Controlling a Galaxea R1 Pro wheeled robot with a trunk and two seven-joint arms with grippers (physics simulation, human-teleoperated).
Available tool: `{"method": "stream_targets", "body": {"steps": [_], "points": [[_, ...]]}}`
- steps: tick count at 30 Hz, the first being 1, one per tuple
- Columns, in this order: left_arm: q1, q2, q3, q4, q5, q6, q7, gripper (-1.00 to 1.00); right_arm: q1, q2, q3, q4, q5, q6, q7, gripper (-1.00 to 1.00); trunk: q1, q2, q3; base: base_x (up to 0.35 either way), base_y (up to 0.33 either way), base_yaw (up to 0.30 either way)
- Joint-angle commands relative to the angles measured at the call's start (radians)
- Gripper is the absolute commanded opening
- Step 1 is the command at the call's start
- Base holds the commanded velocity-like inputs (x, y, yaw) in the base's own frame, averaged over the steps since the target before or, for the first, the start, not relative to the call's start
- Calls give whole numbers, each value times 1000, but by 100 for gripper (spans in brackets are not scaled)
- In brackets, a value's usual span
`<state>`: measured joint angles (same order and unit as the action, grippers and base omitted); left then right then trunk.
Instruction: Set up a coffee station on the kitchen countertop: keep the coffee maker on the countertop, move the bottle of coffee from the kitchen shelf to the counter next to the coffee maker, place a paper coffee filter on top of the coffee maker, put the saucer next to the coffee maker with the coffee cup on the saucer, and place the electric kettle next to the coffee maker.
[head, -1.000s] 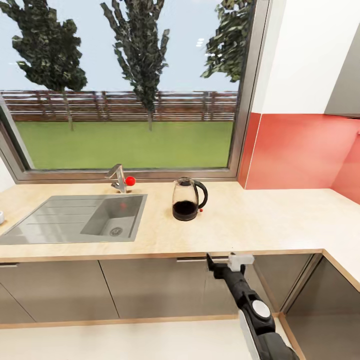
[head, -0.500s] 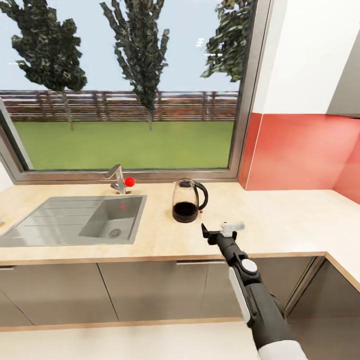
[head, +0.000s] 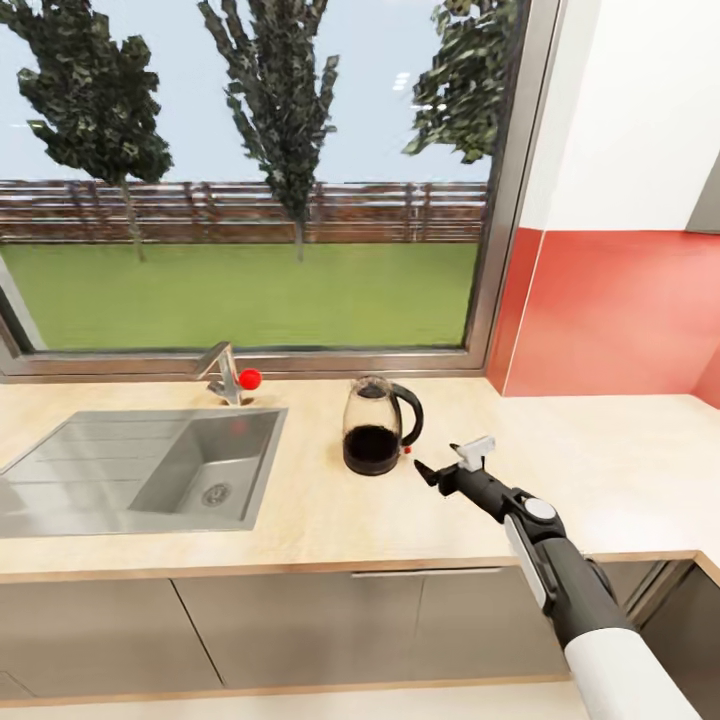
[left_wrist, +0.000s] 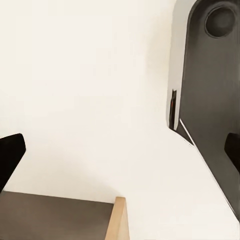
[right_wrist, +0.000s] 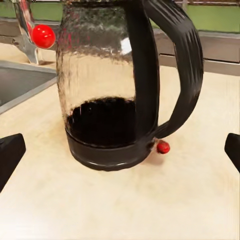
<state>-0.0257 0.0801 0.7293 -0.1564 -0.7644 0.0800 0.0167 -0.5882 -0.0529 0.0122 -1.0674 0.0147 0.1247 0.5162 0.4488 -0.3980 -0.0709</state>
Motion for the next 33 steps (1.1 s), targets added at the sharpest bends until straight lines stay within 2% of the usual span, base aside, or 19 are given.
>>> {"method": "stream_targets", "body": {"steps": [1, 4, 13, 29, 33], "points": [[0, 0, 3, -1, -4, 3, 1, 100, -1, -1, 0, -2, 1, 6, 9, 100, 1, -2, -2, 334, 0, 0], [0, -1, 2, 0, -4, 3, 2, 100, -1, -3, 0, -3, 1, 6, 31, 100, 1, -2, -2, 334, -13, 0], [18, -4, 4, -1, -4, 1, 2, 100, -1, -4, 0, -1, 2, 6, 38, 100, 1, -2, -2, 297, -121, 0], [23, -5, 4, -1, -4, 1, 3, 100, -1, -3, 7, 6, 2, 6, 39, 100, 1, -2, -2, 27, -37, 0], [23, -5, 5, -1, -3, 1, 3, 100, -1, -2, 12, 13, 2, 6, 39, 100, 1, -2, -2, 169, -1, 0]]}}
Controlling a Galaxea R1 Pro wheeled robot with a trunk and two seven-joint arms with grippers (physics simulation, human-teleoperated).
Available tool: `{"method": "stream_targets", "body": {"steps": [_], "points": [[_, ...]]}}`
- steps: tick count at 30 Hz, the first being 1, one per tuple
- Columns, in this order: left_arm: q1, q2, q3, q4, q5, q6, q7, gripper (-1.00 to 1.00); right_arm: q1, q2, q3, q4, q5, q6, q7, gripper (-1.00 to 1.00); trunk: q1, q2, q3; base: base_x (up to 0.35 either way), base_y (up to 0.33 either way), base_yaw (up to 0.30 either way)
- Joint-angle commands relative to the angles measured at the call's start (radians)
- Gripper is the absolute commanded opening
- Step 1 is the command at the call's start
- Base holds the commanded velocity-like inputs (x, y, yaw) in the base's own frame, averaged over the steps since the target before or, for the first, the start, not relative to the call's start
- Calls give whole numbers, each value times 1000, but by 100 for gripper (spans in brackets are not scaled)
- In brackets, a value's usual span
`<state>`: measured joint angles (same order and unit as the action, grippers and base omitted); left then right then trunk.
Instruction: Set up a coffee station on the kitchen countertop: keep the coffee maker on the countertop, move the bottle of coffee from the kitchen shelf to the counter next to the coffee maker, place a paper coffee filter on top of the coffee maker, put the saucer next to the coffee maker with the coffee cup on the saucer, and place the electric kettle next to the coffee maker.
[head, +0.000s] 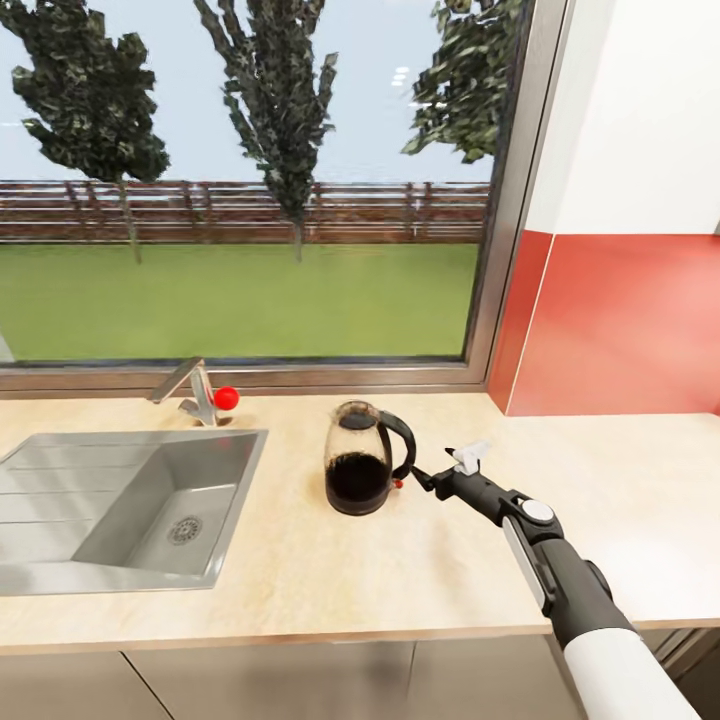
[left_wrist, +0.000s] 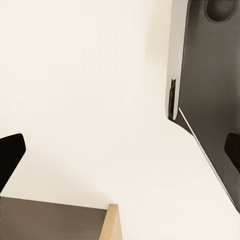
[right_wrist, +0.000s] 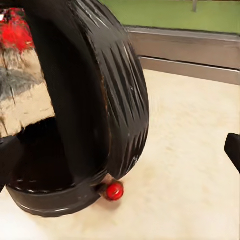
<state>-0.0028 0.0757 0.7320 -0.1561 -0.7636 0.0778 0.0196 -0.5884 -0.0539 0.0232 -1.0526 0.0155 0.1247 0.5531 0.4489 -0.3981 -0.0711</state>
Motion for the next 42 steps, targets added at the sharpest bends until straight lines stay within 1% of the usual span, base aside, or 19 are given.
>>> {"method": "stream_targets", "body": {"steps": [1, 9, 17, 27, 32, 42], "points": [[0, -1, 3, -2, -4, 3, 0, 100, -1, 0, 1, 7, 1, 6, 3, 100, 1, -2, -2, 284, 0, 0], [0, -5, 2, -1, -3, 3, 0, 100, -1, 5, 1, 22, 1, 6, 2, 100, 1, -2, -2, 82, 0, 0], [0, -5, 3, -2, -3, 2, 0, 100, -1, 8, 1, 22, 1, 6, 2, 100, 1, -2, -2, 191, 0, 0], [0, -5, 3, -2, -3, 2, 0, 100, -1, 8, 1, 22, 1, 6, 3, 100, 1, -2, -2, 12, 0, 0], [0, -5, 4, -2, -3, 1, 0, 100, -1, 9, 4, 22, 0, 6, 4, 100, 1, -2, -2, 0, 134, 0], [0, -5, 4, -2, -3, 0, 0, 100, -1, 9, 4, 22, 0, 6, 4, 100, 1, -2, -2, 0, 39, 0]]}}
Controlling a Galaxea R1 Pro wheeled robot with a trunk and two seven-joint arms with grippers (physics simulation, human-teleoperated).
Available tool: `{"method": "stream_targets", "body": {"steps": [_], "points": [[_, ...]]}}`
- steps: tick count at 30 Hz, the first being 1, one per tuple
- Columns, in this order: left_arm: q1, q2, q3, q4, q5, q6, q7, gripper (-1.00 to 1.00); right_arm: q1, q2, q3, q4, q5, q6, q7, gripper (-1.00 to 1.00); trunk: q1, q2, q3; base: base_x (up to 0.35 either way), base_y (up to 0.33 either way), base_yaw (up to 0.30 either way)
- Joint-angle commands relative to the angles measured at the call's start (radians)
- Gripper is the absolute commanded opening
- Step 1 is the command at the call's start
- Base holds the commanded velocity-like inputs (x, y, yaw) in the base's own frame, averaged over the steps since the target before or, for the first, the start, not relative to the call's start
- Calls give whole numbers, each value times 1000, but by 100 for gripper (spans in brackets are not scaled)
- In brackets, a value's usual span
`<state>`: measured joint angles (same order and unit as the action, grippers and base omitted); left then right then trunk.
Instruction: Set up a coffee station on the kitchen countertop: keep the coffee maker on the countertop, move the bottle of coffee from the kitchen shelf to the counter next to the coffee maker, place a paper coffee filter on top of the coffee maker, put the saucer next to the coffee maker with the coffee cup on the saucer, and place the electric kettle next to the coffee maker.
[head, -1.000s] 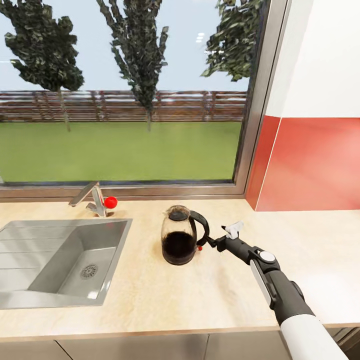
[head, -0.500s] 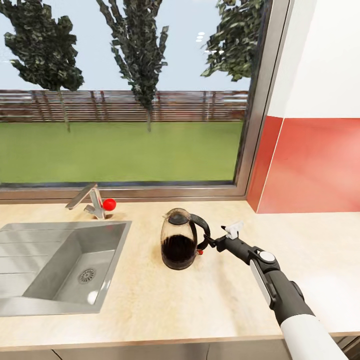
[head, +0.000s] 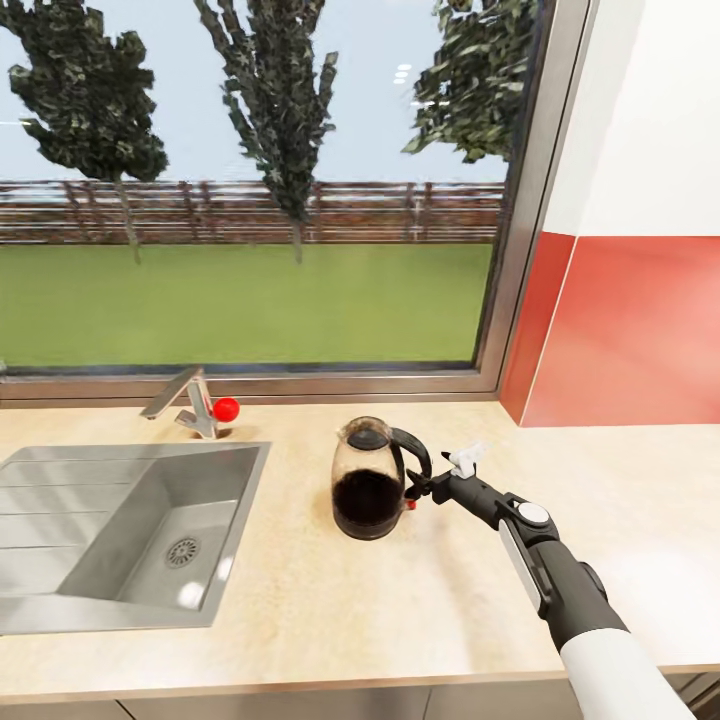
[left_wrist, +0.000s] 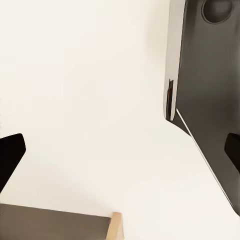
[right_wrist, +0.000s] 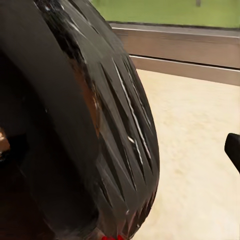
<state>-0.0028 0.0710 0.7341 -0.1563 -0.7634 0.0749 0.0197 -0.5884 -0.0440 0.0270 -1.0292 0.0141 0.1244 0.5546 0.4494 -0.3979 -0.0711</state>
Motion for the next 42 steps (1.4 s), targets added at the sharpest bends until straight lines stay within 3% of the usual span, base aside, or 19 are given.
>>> {"method": "stream_targets", "body": {"steps": [1, 12, 13, 42], "points": [[0, 0, 2, -2, -4, 3, 0, 100, -1, 0, 1, -2, 1, 6, 2, 100, 1, -2, -2, 0, 109, 0], [0, 0, 2, -2, -4, 3, 0, 100, -1, 0, 1, -3, 1, 6, 1, 100, 1, -2, -2, 0, 22, 0], [0, 0, 1, -2, -4, 3, 0, 100, -1, 0, 1, -3, 1, 6, 2, -100, 1, -2, -2, 0, 0, 0], [0, 1, 1, -2, -4, 3, 0, 100, -1, 7, 2, -3, 2, 6, 2, -100, 1, -2, -2, 0, 0, 0]]}}
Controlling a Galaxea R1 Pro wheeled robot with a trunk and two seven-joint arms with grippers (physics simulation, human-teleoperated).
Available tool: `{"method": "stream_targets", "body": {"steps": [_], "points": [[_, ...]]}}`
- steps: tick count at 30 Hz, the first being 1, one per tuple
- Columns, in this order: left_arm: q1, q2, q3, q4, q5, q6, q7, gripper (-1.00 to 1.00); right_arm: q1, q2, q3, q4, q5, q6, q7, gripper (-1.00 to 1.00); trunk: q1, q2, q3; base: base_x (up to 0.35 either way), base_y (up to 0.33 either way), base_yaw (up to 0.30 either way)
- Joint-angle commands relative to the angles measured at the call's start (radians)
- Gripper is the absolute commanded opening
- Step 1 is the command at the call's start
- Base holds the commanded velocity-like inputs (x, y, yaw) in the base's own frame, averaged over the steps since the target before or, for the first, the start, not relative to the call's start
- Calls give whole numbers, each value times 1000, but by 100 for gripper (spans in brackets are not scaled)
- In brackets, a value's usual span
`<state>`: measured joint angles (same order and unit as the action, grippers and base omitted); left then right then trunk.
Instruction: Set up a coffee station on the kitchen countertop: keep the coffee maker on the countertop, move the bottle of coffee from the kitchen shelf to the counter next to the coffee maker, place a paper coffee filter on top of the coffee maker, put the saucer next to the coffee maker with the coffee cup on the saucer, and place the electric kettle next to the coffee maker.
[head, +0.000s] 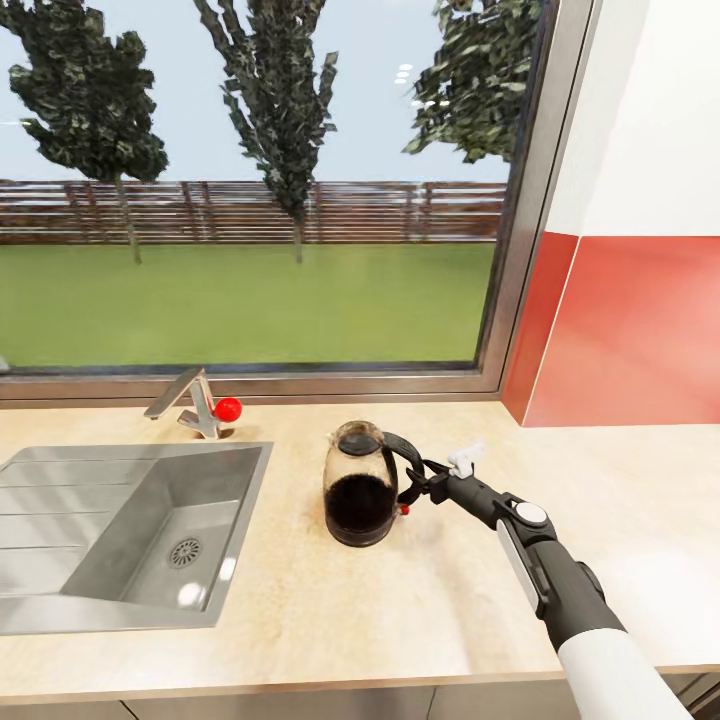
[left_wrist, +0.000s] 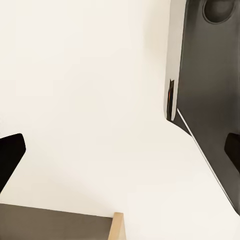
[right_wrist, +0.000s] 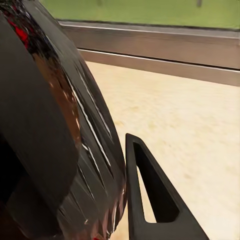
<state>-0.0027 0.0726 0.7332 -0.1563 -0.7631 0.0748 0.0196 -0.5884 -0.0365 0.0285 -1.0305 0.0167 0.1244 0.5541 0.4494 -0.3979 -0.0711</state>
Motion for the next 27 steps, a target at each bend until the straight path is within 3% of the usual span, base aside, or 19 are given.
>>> {"method": "stream_targets", "body": {"steps": [1, 12, 17, 19, 27], "points": [[0, -1, 2, -2, -4, 3, 0, 100, -1, 0, 1, -2, 0, 6, 3, -100, 1, -2, -2, 0, 0, 0], [1, 4, 2, -1, -4, 3, 0, 100, -1, 0, 19, -18, -1, 12, 1, -100, 1, -2, -2, 0, 0, 0], [1, 2, 2, -1, -4, 1, -1, 100, -1, 0, 20, -118, -1, 29, -2, -100, 1, -2, -2, 0, 0, 0], [1, -1, 1, -2, -4, -1, -1, 100, -1, 16, 20, -241, -1, 145, -5, -100, 1, -2, -2, 0, 0, 0], [1, -2, 1, -2, -4, 1, -1, 100, -1, 34, 22, -452, -1, 373, -5, -100, 1, -2, -2, 0, 0, 0]]}}
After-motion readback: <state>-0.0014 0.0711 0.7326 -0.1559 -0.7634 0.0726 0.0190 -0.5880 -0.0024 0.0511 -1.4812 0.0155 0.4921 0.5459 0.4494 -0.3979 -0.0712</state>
